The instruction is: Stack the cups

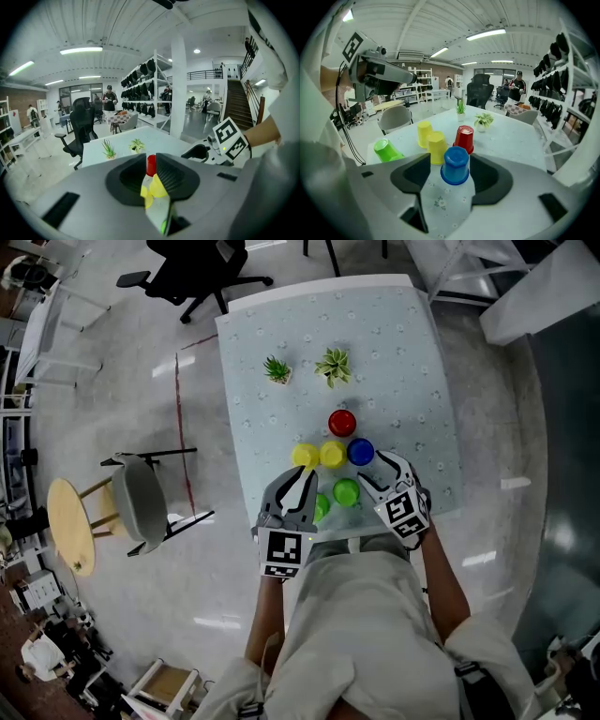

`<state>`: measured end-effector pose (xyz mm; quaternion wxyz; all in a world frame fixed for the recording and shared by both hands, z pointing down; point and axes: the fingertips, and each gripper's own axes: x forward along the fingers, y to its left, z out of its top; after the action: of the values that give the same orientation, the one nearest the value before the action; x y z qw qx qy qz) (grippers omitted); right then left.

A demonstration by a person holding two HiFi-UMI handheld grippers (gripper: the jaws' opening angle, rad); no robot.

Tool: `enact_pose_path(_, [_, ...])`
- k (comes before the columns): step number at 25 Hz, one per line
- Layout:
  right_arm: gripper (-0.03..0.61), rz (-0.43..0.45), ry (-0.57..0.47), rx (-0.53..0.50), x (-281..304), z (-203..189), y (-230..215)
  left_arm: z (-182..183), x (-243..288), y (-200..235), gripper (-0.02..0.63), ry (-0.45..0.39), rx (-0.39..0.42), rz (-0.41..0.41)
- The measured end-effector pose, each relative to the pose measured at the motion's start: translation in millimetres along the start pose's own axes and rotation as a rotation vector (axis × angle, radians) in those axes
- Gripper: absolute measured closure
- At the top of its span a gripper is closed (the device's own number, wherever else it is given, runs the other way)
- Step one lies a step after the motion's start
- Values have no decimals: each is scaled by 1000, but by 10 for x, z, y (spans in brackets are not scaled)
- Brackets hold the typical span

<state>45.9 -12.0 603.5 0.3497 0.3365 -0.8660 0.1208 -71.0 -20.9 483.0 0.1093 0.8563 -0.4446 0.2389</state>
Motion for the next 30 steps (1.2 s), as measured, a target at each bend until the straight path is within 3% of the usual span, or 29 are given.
enact_pose_path(8, [325, 37, -39, -9, -171, 78, 382, -178, -38, -109, 543, 19, 6, -55])
enact_pose_path(15, [325, 96, -9, -56, -141, -32, 736, -350, -28, -191, 543, 37, 10, -96])
enact_pose_path(30, [310, 143, -8, -42, -53, -114, 923, -630, 4, -354, 543, 87, 16, -155])
